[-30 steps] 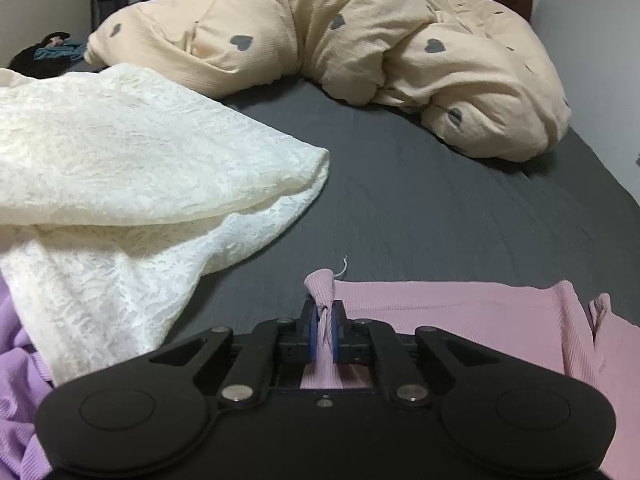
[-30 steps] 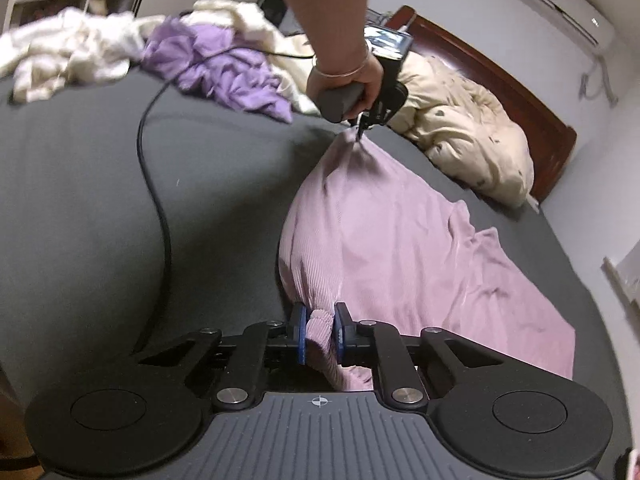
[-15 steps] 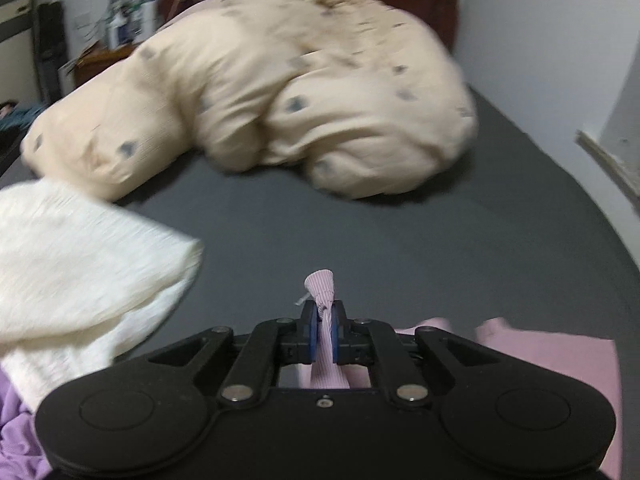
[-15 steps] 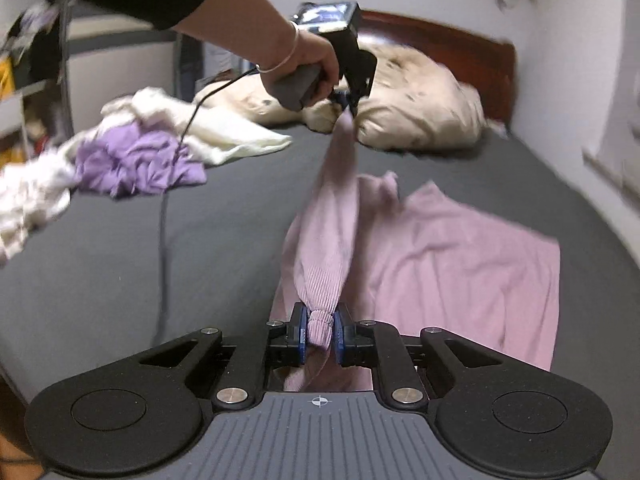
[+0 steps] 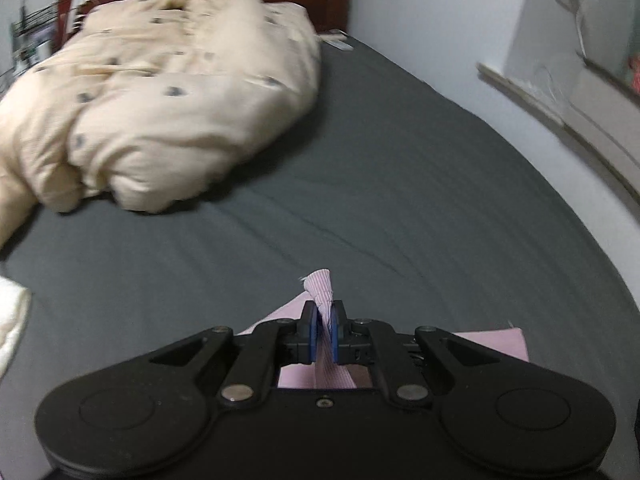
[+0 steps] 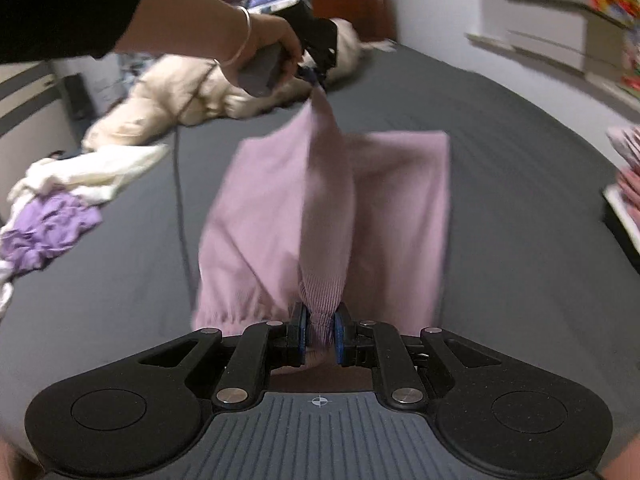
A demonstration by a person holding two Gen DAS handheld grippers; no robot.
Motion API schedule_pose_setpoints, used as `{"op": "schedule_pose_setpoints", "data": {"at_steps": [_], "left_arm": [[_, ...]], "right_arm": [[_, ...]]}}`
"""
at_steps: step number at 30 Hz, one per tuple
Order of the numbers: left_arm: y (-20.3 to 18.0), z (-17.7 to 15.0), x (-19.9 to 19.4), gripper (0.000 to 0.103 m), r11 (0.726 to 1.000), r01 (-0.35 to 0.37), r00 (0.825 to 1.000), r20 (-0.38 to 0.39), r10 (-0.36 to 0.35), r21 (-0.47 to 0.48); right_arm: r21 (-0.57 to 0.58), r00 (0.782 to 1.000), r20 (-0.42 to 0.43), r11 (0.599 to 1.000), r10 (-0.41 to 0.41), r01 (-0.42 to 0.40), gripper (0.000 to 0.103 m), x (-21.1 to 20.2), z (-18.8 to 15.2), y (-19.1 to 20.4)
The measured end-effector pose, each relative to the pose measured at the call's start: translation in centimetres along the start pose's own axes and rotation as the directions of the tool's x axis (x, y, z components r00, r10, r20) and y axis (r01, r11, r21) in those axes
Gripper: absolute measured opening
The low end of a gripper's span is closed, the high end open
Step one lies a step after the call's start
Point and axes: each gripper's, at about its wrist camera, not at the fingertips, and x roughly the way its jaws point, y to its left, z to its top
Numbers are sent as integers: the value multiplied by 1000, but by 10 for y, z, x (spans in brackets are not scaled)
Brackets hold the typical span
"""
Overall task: Fold clothes
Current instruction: 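Lift the waistband with the left gripper and fold it over toward the right gripper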
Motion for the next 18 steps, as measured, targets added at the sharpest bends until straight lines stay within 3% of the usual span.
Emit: {"op": "schedule_pose_setpoints", "data": {"at_steps": [7, 18], "left_arm": [[-54, -10, 42, 7, 999, -5, 998, -56, 7, 35], [-123, -24, 83, 7, 993, 49, 993, -108, -37, 103]], "right_arm": [[28, 994, -91, 998, -58, 60, 14, 12, -11, -19], [82, 985, -166, 995, -38, 52, 14, 22, -19, -42]]}}
